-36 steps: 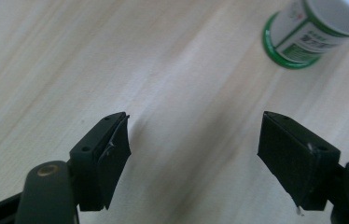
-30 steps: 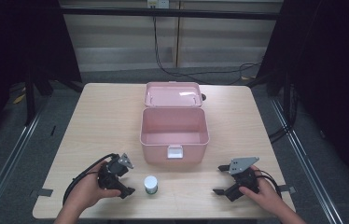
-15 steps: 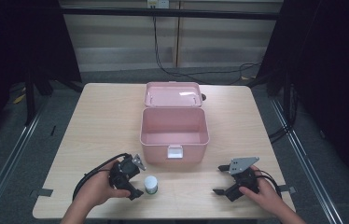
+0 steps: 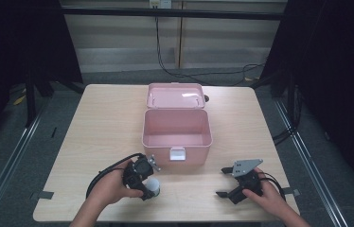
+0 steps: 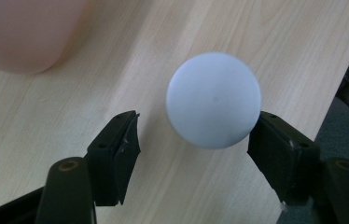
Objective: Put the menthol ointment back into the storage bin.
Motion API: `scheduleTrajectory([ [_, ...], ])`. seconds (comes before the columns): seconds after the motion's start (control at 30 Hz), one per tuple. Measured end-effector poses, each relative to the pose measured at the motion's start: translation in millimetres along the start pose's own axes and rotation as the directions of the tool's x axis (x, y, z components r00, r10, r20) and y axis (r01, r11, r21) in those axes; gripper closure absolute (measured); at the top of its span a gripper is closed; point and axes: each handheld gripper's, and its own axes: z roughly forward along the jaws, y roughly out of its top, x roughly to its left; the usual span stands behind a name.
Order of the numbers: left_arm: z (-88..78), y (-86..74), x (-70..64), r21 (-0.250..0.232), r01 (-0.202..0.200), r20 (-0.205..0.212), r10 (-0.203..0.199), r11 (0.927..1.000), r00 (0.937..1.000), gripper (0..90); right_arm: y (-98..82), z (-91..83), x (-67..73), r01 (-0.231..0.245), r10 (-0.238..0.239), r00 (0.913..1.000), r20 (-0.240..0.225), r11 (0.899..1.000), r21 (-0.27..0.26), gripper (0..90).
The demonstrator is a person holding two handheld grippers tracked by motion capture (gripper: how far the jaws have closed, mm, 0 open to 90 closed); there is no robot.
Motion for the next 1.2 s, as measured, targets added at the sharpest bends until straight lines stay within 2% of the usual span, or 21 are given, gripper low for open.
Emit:
scheduleTrajectory([
  [0.17, 0.5, 5.7, -2.1, 0.004, 0.006, 0.0, -0.006, 1.0, 1.0, 36.7, 0.0, 0.0, 0.0, 0.0, 0.0, 1.0, 0.0, 1.0, 0.0, 11.2],
  [0.3, 1.2, 10.0, -2.9, 0.012, -0.006, 0.002, 0.006, 0.9999, 1.0, 41.0, 0.0, 0.0, 0.0, 0.0, 0.0, 1.0, 0.0, 1.0, 0.0, 11.2],
  [0.33, 0.5, 12.0, -3.6, 0.027, -0.015, -0.003, 0.015, 0.9995, 0.9999, 43.2, 0.0, 0.0, 0.0, 0.0, 0.0, 1.0, 0.0, 1.0, 0.0, 11.2],
  [0.53, -1.6, 16.0, -4.4, 0.048, -0.022, -0.013, 0.022, 0.9986, 0.9997, 49.9, 0.0, 0.0, 0.0, 0.0, 0.0, 1.0, 0.0, 1.0, 0.0, 11.2],
  [0.6, -2.5, 16.7, -2.8, 0.059, -0.002, -0.011, 0.003, 0.9983, 0.9999, 50.2, 0.0, 0.0, 0.0, 0.0, 0.0, 1.0, 0.0, 1.0, 0.0, 11.2],
  [0.77, -4.9, 16.5, -2.5, 0.061, 0.003, -0.005, -0.003, 0.9981, 1.0, 50.3, 0.0, 0.0, 0.0, 0.0, 0.0, 1.0, 0.0, 1.0, 0.0, 11.2],
  [0.9, -12.1, 16.5, -2.8, 0.052, 0.033, 0.008, -0.033, 0.9981, 0.9994, 50.3, 0.0, 0.0, 0.0, 0.0, 0.0, 1.0, 0.0, 1.0, 0.0, 11.2],
  [1.13, -26.5, 18.9, 0.5, 0.053, 0.046, 0.025, -0.048, 0.9975, 0.9985, 50.4, 0.0, 0.0, 0.0, 0.0, 0.0, 1.0, 0.0, 1.0, 0.0, 11.2],
  [1.2, -31.3, 19.9, 0.3, 0.056, 0.069, 0.03, -0.07, 0.9961, 0.9971, 50.4, 0.0, 0.0, 0.0, 0.0, 0.0, 1.0, 0.0, 1.0, 0.0, 11.2],
])
